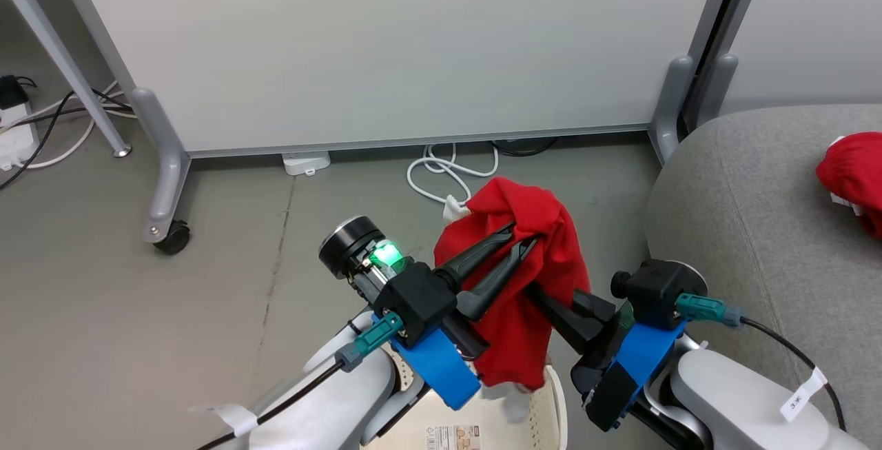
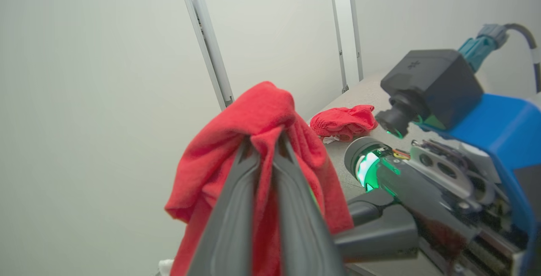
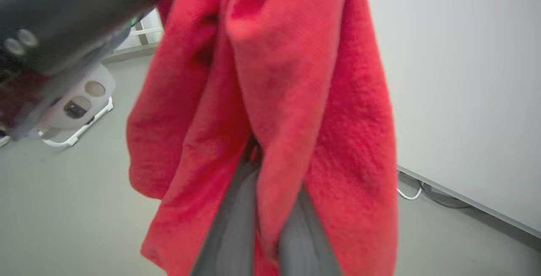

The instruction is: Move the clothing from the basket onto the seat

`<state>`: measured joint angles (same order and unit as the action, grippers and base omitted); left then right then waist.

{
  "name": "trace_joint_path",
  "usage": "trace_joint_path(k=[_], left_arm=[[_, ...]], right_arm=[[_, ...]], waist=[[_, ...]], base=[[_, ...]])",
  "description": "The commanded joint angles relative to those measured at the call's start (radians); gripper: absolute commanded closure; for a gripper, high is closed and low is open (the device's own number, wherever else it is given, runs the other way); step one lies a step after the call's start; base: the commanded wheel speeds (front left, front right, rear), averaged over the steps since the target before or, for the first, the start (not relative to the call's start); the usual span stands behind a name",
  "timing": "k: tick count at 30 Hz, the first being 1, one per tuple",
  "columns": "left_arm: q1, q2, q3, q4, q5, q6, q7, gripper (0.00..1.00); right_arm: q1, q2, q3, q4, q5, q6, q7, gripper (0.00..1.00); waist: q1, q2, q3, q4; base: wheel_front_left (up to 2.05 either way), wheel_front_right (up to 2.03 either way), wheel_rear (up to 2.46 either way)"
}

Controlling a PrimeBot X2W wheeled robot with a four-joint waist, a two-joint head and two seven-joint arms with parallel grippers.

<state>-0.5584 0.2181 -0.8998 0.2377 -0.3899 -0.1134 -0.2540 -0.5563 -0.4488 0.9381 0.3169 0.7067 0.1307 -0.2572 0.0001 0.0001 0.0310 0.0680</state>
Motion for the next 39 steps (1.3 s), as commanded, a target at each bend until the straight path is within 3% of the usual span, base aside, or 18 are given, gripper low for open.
trace_joint_path(k=[1,15,16,17,30,39], left_arm=[[-0.016,0.004,0.004,-0.002,0.003,0.005,-0.007,1.00],[0.000,0.006,-0.007,0.013,-0.001,0.012,-0.007,1.00],[0.001,0.004,-0.004,0.013,0.002,0.018,-0.008,0.68],[0.001,0.004,-0.005,0.016,0.004,0.022,-0.008,0.00],[0.017,0.010,-0.015,0.027,0.015,0.035,-0.010,0.00],[0.011,0.012,-0.022,0.017,0.024,0.041,-0.011,0.00]], right_arm=[[0.007,0.006,-0.002,0.006,0.000,0.000,-0.006,1.00],[0.068,0.028,-0.081,-0.023,-0.032,0.000,-0.009,1.00],[0.071,0.029,-0.089,-0.025,-0.034,0.000,-0.009,1.00],[0.076,0.031,-0.098,-0.026,-0.035,0.000,-0.009,1.00],[0.169,0.059,-0.292,-0.020,-0.094,0.000,-0.010,1.00],[0.216,0.085,-0.426,-0.048,-0.152,0.000,-0.009,1.00]], waist=[[-0.0001,-0.0001,0.000,-0.002],[-0.0001,-0.0001,-0.019,-0.009],[-0.0001,-0.0001,-0.018,-0.009],[-0.0001,-0.0001,-0.018,-0.008],[-0.0001,-0.0001,-0.013,-0.006],[-0.0001,-0.0001,0.041,-0.100]], base=[[0.00,0.00,0.00],[0.00,0.00,0.00],[0.00,0.00,0.00],[0.00,0.00,0.00],[0.00,0.00,0.00],[0.00,0.00,0.00]])
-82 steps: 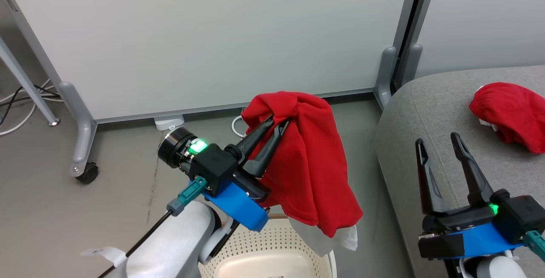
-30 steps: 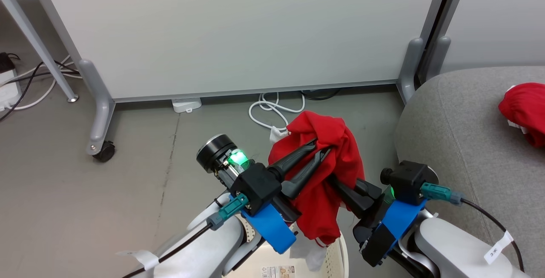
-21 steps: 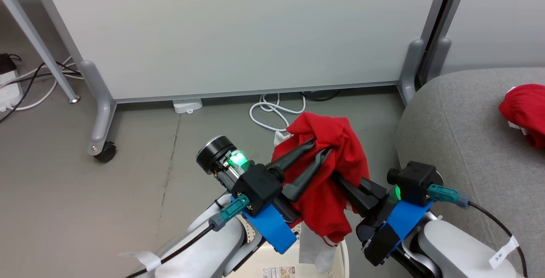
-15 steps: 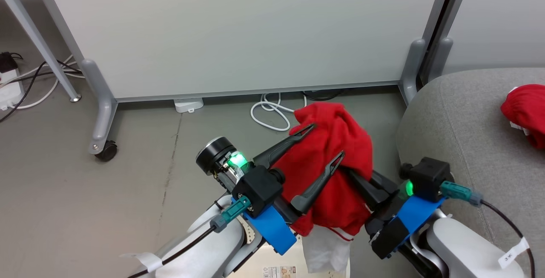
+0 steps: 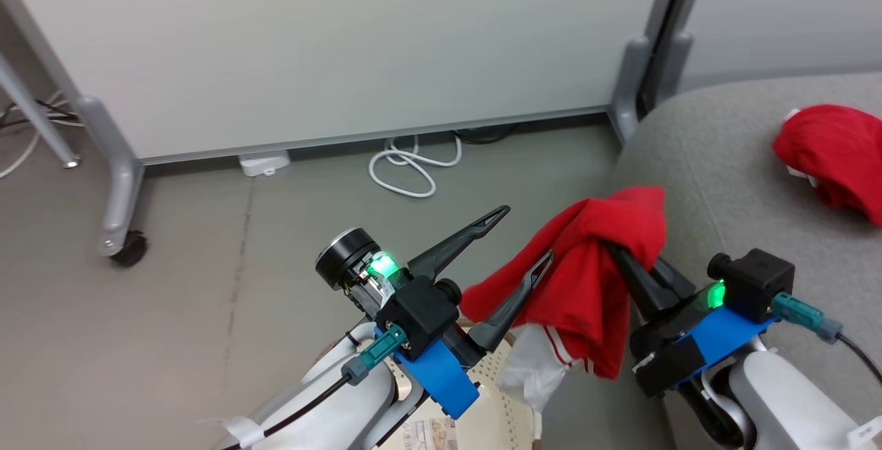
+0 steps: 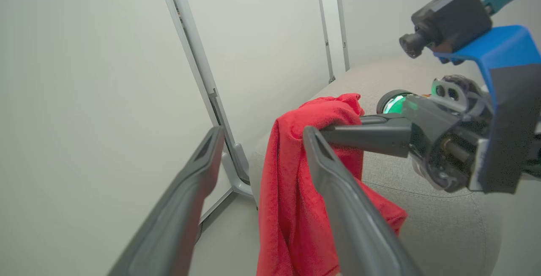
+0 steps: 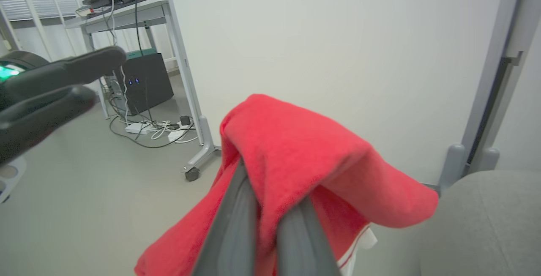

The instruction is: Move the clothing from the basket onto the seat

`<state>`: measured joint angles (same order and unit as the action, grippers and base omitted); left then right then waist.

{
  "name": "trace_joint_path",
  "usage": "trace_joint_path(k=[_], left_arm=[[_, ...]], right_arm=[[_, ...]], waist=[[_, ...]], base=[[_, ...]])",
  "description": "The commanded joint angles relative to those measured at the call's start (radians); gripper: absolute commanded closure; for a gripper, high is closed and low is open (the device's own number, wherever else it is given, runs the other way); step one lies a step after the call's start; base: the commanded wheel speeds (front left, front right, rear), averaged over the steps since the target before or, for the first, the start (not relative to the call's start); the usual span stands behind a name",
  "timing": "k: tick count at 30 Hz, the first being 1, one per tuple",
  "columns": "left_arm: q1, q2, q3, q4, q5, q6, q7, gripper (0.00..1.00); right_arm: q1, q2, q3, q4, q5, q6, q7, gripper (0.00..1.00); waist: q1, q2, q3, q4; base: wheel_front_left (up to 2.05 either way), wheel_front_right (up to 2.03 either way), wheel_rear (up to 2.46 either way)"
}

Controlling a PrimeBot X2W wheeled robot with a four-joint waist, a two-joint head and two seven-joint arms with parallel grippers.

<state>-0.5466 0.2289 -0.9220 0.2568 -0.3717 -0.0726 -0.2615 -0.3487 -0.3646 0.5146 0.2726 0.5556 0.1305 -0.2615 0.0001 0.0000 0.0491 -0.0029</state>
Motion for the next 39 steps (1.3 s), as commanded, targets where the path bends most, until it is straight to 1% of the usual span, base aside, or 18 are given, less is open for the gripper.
trace_joint_path(k=[1,8,14,17,21,27,31,35,39], left_arm=[[-0.006,0.001,-0.001,-0.003,0.006,0.000,-0.003,0.00],[-0.041,-0.002,-0.015,0.007,0.021,-0.004,-0.004,0.00],[-0.062,-0.002,-0.032,0.024,0.031,-0.011,-0.004,0.00],[-0.069,-0.002,-0.039,0.033,0.036,-0.012,-0.004,0.00],[-0.076,-0.004,-0.045,0.043,0.036,-0.013,-0.004,0.00],[-0.073,-0.007,-0.048,0.053,0.031,-0.015,-0.004,0.00],[-0.072,-0.009,-0.034,0.043,0.029,-0.007,-0.005,0.00],[-0.086,-0.002,-0.028,0.035,0.040,-0.009,-0.005,0.00],[-0.110,0.004,-0.023,0.029,0.049,-0.009,-0.003,0.00]], right_arm=[[0.012,0.004,-0.018,-0.009,-0.008,0.000,-0.005,1.00],[0.048,0.027,-0.151,-0.050,-0.066,0.000,-0.005,1.00],[0.100,0.063,-0.266,-0.083,-0.099,0.000,-0.004,1.00],[0.124,0.078,-0.308,-0.095,-0.119,0.000,-0.004,1.00],[0.153,0.098,-0.353,-0.110,-0.129,0.000,-0.004,1.00],[0.175,0.120,-0.389,-0.133,-0.146,0.000,-0.005,1.00],[0.136,0.127,-0.422,-0.157,-0.155,0.000,-0.005,1.00],[0.042,0.115,-0.464,-0.194,-0.172,0.000,-0.005,1.00],[-0.114,0.105,-0.528,-0.233,-0.192,0.000,-0.004,1.00]], waist=[[-0.0001,0.0000,0.035,-0.047],[-0.0001,0.0000,0.106,-0.173],[-0.0001,0.0000,0.152,-0.272],[-0.0001,0.0000,0.168,-0.314],[-0.0001,0.0000,0.177,-0.354],[-0.0001,0.0000,0.172,-0.371],[-0.0001,0.0000,0.174,-0.359],[-0.0001,0.0000,0.208,-0.340],[-0.0001,0.0000,0.272,-0.320]], base=[[0.00,0.00,0.00],[0.00,0.00,0.00],[0.00,0.00,0.00],[0.00,0.00,0.00],[0.00,0.00,0.00],[0.00,0.00,0.00],[0.00,0.00,0.00],[0.00,0.00,0.00],[0.00,0.00,0.00]])
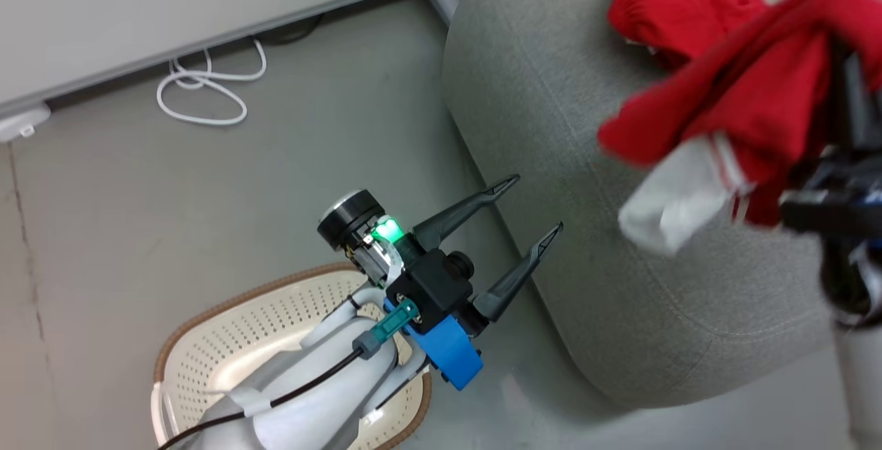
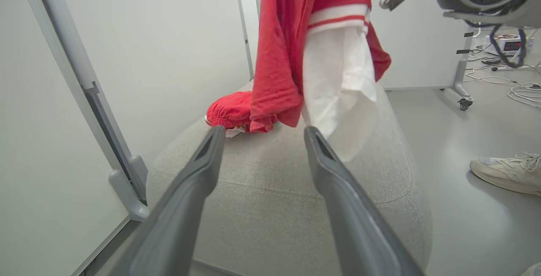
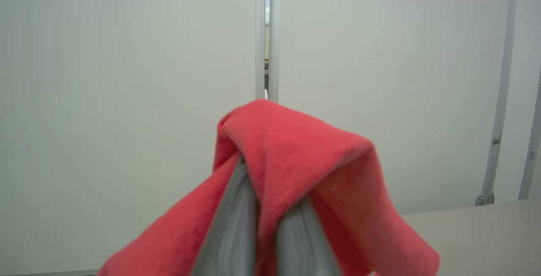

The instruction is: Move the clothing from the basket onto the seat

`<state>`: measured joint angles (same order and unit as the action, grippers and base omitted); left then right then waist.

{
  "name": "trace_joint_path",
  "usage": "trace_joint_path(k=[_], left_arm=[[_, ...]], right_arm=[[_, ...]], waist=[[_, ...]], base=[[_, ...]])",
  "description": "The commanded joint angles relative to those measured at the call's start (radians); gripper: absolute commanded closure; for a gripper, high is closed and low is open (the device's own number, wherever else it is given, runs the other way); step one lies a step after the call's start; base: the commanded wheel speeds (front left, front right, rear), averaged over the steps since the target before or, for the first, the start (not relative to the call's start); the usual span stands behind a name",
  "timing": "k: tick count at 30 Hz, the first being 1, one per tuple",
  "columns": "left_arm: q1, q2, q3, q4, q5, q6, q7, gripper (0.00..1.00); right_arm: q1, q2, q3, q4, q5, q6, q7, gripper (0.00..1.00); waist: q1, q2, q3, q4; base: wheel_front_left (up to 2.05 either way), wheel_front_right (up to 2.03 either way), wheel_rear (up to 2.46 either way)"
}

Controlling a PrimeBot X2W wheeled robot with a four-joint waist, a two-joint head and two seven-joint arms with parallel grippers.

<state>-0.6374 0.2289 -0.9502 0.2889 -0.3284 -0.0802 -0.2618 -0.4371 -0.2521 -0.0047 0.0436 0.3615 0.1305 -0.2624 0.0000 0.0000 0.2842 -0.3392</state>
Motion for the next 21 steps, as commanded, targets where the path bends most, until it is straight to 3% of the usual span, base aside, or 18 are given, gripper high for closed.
trace_joint_path(k=[1,7,16,18,21], left_arm=[[-0.028,0.007,0.005,-0.003,0.009,-0.002,-0.002,0.00],[-0.100,0.013,-0.003,-0.019,0.033,-0.010,0.016,0.00],[-0.200,0.019,0.004,-0.033,0.065,-0.014,0.018,0.00],[-0.214,0.020,0.005,-0.032,0.068,-0.014,0.016,0.00],[-0.229,0.027,0.009,-0.031,0.075,-0.011,0.014,0.00]], right_arm=[[-0.069,-0.016,-0.022,-0.003,-0.006,0.000,-0.004,1.00],[-0.339,-0.098,-0.150,0.041,-0.030,0.000,-0.003,1.00],[-0.652,-0.343,-0.279,0.310,-0.044,0.000,-0.003,1.00],[-0.681,-0.375,-0.295,0.370,-0.052,0.000,-0.003,1.00],[-0.686,-0.368,-0.299,0.465,-0.031,0.000,-0.003,1.00]], waist=[[0.0000,0.0000,0.054,0.022],[0.0000,0.0000,0.209,0.070],[0.0000,0.0000,0.407,0.117],[0.0000,0.0000,0.436,0.125],[0.0000,0.0000,0.471,0.129]], base=[[0.00,0.00,0.00],[0.00,0.00,0.00],[0.00,0.00,0.00],[0.00,0.00,0.00],[0.00,0.00,0.00]])
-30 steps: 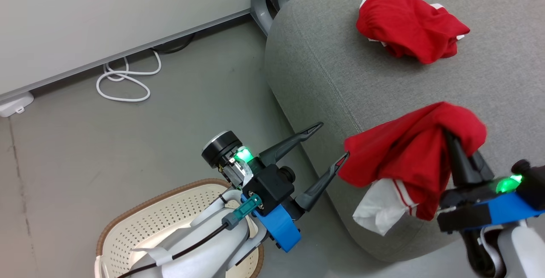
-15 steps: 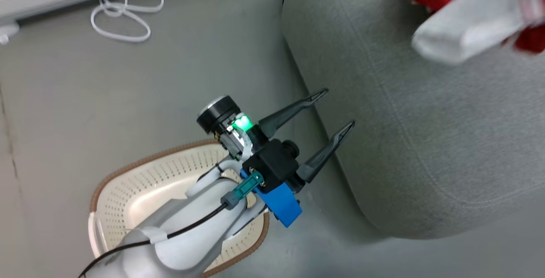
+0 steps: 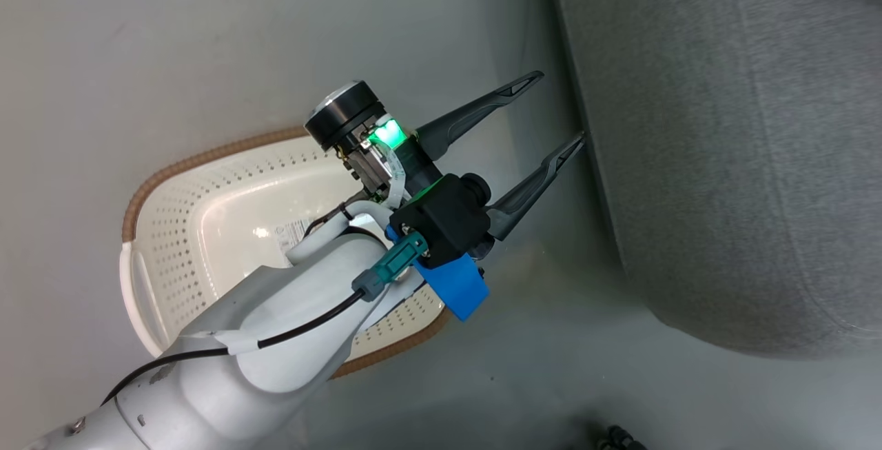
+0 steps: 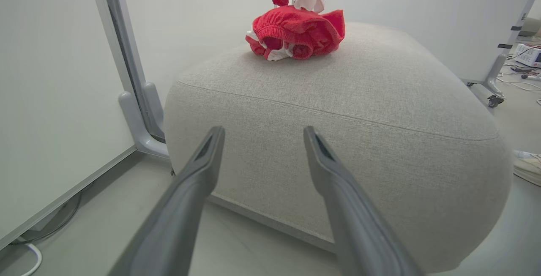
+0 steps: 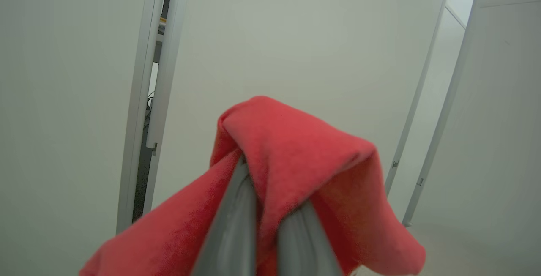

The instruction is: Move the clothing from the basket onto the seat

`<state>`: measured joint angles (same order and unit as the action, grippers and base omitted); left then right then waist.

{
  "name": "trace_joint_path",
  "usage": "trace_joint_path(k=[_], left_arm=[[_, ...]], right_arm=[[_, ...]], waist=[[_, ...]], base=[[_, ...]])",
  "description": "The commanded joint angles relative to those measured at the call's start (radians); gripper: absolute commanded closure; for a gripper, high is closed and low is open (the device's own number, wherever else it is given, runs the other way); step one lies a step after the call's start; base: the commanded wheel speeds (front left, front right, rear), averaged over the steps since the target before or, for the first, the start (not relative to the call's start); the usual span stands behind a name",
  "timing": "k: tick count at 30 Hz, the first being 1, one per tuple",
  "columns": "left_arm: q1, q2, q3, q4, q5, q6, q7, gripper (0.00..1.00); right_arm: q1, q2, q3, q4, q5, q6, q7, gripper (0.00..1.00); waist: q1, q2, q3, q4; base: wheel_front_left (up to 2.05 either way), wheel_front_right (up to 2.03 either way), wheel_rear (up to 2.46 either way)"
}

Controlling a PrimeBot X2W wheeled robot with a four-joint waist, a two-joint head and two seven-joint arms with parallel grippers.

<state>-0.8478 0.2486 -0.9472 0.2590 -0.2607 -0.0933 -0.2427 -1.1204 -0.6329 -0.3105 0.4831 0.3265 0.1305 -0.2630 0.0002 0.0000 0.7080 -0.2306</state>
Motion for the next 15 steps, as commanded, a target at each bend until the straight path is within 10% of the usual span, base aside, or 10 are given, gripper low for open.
trace_joint_path(k=[1,15], left_arm=[[-0.022,0.008,0.005,-0.001,0.008,0.002,-0.005,0.00],[-0.026,-0.007,-0.002,0.018,0.005,0.008,-0.017,0.00]], right_arm=[[0.006,0.018,0.011,0.056,0.007,0.000,-0.003,1.00],[0.240,0.184,-0.021,0.201,0.012,0.000,-0.003,1.00]], waist=[[-0.0002,0.0000,0.056,0.021],[-0.0002,0.0000,0.045,0.047]], base=[[0.00,0.00,0.00],[0.00,0.00,0.00]])
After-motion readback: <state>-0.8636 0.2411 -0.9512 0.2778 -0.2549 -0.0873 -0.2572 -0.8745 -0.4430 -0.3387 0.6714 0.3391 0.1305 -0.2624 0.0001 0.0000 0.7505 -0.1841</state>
